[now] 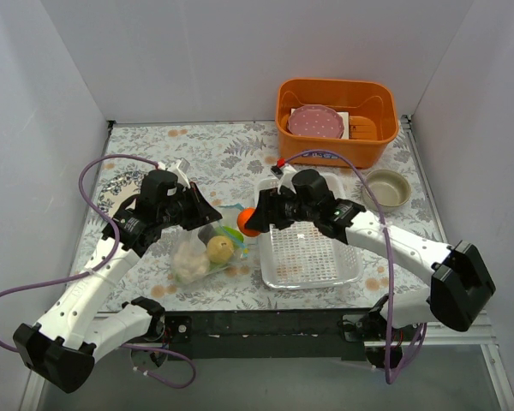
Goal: Place the food in the zip-top bag and seal the zipper
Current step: Pick up the fake fruit from the bin, then place the fake fruit in the zipper food storage bag.
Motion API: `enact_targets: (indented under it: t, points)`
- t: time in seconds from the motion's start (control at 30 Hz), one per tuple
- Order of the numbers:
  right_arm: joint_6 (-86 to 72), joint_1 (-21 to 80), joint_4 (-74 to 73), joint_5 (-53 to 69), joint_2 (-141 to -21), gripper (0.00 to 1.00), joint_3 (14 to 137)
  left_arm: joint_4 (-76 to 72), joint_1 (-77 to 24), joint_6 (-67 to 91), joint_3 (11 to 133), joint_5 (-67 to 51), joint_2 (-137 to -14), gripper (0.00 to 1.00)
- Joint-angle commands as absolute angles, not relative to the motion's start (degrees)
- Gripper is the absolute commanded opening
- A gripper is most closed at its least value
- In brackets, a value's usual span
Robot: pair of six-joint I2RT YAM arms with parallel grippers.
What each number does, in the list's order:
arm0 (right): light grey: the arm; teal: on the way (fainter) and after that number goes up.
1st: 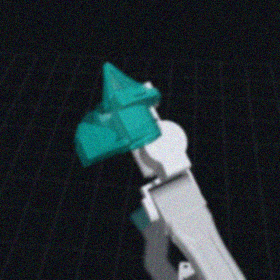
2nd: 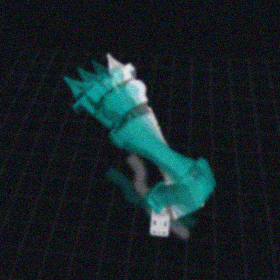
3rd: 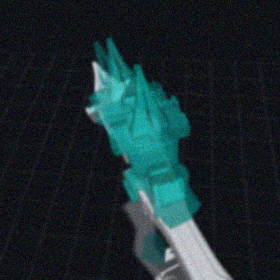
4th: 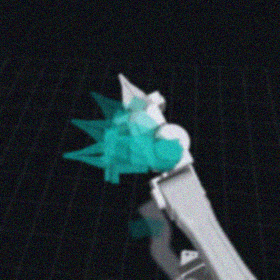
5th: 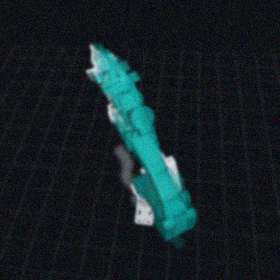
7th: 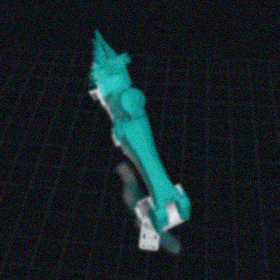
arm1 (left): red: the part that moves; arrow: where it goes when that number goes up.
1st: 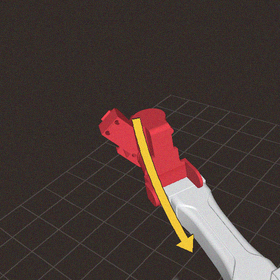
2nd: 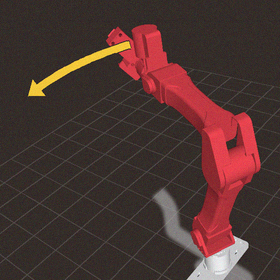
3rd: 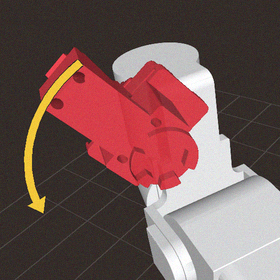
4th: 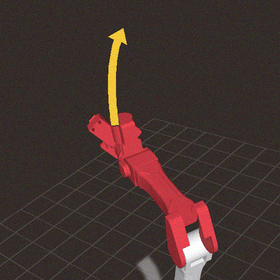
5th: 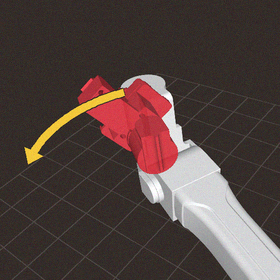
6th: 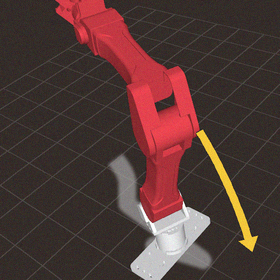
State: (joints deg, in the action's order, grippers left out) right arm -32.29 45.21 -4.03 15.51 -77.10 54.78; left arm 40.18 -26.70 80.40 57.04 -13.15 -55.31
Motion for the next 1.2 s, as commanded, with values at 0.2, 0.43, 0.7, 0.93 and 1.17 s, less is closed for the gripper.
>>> enact_targets:
  t: [0.2, 0.43, 0.7, 0.93, 1.17]
  points:
    - [-36.56, 47.81, 14.15, 21.98, -88.05, 0.55, 58.27, 39.02, -26.54, 80.86, 58.36, -15.21, -53.62, 0.00]
    - [-35.42, 48.16, 15.55, 24.87, -93.51, 0.56, 62.31, 40.34, -26.54, 80.51, 58.36, -13.97, -52.56, 0.00]
    - [-34.90, 50.36, 16.09, 29.61, -98.96, 0.65, 66.53, 39.99, -26.54, 81.03, 59.06, -13.89, -52.38, 0.00]
    - [-34.37, 51.24, 16.70, 34.72, -100.11, 0.73, 66.01, 39.73, -26.54, 81.30, 59.59, -12.31, -51.42, 0.00]
    - [-33.23, 51.24, 15.21, 33.93, -97.65, 0.86, 64.87, 39.46, -26.54, 81.47, 59.68, -12.04, -51.59, 0.00]
